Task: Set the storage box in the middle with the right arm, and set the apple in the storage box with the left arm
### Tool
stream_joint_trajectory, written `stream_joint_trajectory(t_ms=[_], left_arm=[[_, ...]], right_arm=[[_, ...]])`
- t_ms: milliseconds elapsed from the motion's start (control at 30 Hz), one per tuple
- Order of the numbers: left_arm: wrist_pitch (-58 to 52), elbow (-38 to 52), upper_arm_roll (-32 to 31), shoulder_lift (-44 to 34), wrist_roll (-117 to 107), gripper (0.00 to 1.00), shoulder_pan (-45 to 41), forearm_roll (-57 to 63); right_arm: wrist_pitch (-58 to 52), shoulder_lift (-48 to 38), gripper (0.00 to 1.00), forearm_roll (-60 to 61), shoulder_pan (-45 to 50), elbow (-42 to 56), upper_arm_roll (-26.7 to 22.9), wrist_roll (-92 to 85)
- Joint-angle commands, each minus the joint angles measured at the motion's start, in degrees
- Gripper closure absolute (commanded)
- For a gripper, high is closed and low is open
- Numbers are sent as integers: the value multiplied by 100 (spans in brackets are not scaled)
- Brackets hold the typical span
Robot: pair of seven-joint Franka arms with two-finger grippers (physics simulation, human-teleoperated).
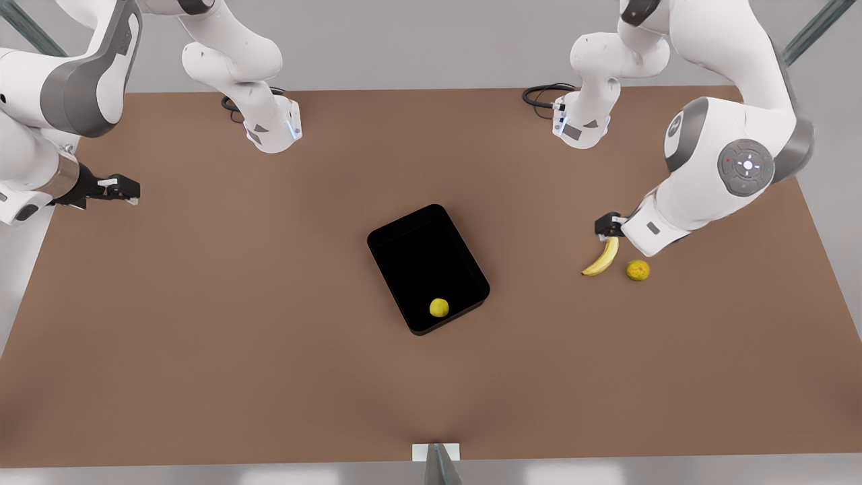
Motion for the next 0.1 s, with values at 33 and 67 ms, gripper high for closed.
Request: stream_joint_trajectory(t_ms=[33, 67], left_arm=[[0, 2, -4, 2, -1, 0, 21, -1], [9, -7, -4, 11, -10, 0, 21, -1]], right_arm=[[0, -1, 0, -9, -1, 0, -1, -8], [0, -1, 0, -9, -1, 0, -1, -8]])
